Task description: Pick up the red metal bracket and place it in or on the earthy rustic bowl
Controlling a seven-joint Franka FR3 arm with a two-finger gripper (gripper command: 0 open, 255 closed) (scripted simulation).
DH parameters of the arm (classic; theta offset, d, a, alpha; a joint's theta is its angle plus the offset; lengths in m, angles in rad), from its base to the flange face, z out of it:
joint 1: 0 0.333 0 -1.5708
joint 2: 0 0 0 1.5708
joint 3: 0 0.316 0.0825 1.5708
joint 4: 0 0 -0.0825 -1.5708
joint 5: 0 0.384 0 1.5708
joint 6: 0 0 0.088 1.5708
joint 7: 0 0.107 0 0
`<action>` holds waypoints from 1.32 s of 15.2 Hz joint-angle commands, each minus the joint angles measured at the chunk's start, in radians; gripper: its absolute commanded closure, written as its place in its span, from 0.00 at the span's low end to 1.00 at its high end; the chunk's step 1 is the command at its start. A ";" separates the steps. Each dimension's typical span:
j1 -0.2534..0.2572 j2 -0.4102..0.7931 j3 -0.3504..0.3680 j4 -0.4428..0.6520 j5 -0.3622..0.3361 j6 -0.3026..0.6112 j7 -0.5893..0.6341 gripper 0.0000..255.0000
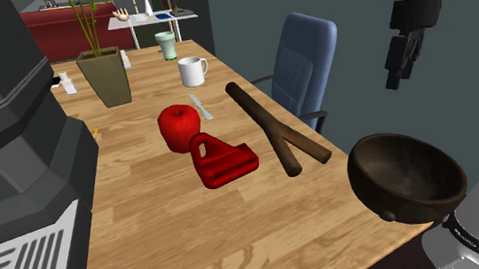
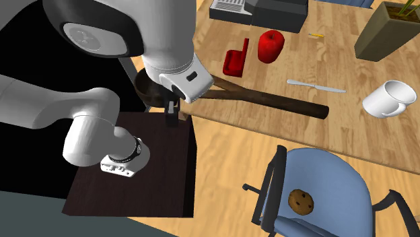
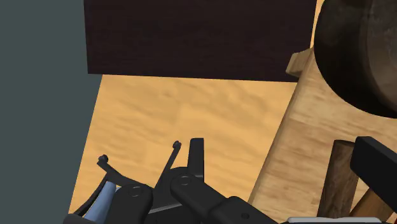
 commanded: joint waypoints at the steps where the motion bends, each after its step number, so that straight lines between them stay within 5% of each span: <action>1: 0.000 0.000 0.000 0.000 0.000 0.000 0.000 0.00; 20: 0.263 0.530 0.041 0.206 0.085 0.494 -0.488 0.00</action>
